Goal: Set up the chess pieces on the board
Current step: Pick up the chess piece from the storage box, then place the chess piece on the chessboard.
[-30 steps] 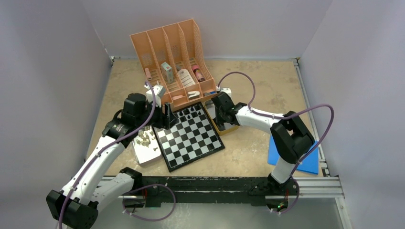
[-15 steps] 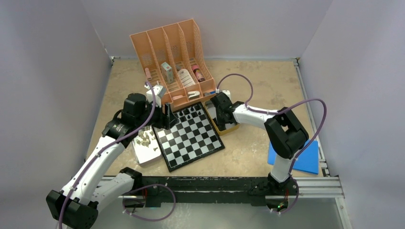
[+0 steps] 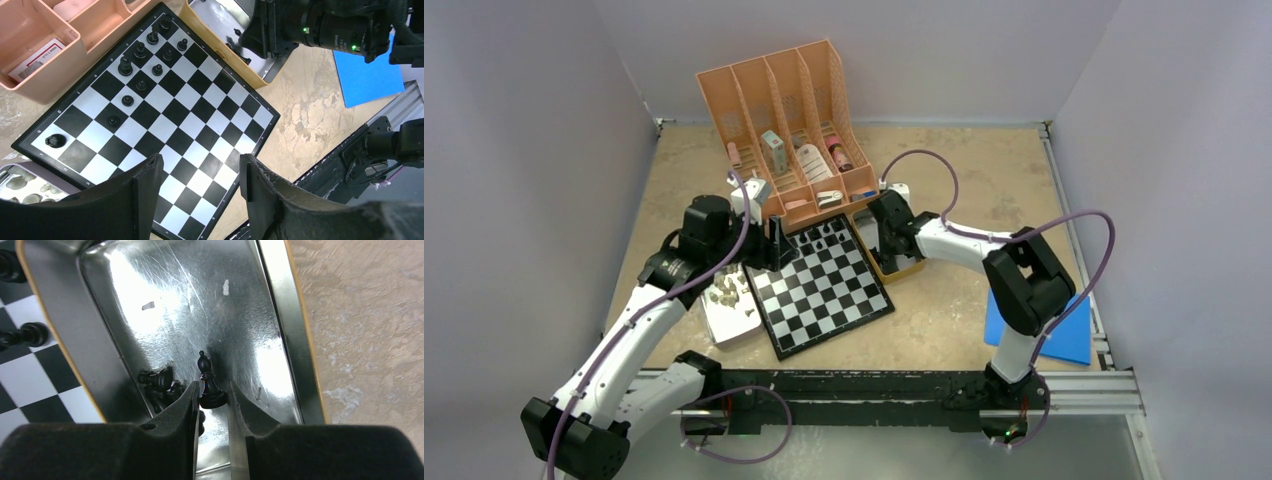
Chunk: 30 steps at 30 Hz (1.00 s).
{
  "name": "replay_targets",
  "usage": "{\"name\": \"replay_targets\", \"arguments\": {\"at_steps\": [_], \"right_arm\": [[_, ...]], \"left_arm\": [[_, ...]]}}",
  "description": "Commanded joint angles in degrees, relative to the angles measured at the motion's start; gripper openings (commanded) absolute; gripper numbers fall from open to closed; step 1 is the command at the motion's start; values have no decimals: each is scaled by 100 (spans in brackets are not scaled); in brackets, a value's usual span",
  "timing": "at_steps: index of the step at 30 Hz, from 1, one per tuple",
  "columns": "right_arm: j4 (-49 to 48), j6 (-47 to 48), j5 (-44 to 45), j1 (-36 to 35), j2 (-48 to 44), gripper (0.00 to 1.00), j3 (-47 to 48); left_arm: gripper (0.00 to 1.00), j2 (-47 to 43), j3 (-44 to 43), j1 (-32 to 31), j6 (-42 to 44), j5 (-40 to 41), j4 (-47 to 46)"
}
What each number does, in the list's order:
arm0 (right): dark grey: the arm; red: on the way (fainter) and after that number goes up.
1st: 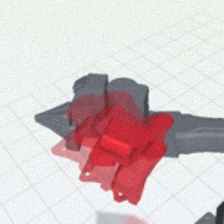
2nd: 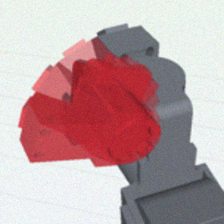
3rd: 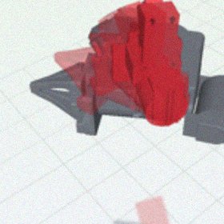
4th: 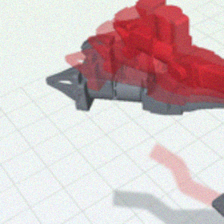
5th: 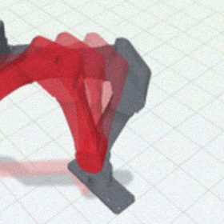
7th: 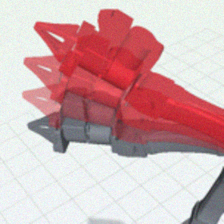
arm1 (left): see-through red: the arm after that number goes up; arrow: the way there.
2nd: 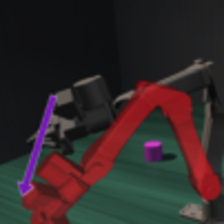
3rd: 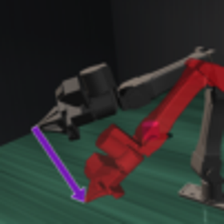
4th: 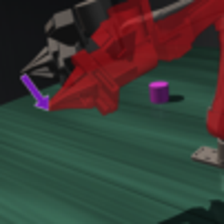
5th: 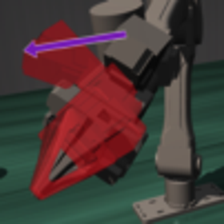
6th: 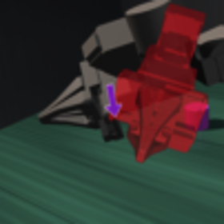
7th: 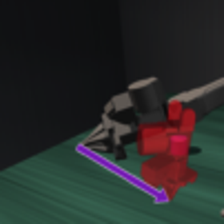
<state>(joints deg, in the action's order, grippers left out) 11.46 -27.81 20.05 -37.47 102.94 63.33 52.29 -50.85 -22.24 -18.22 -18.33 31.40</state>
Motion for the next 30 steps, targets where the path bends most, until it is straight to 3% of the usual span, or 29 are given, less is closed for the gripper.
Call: {"name": "replay_targets", "arguments": {"at_steps": [1,7,12,23,30], "right_arm": [[-308,36,243,13,-642,13,-120],[-787,180,373,12,-1221,12,-422],[-1739,636,-161,-124,-1955,11,-948],[-3670,1478,-874,-1489,-3046,10,-1825],[-4301,1616,-733,-2050,-3461,11,-2076]], "left_arm": [[56,54,5,9,-26,-206,-219],[53,333,-178,18,-583,-395,-272],[50,825,-621,27,-850,-651,-183],[42,1755,-1229,88,-1653,-2674,-1089],[42,1863,-1200,88,-1725,-2820,-1207]]}}
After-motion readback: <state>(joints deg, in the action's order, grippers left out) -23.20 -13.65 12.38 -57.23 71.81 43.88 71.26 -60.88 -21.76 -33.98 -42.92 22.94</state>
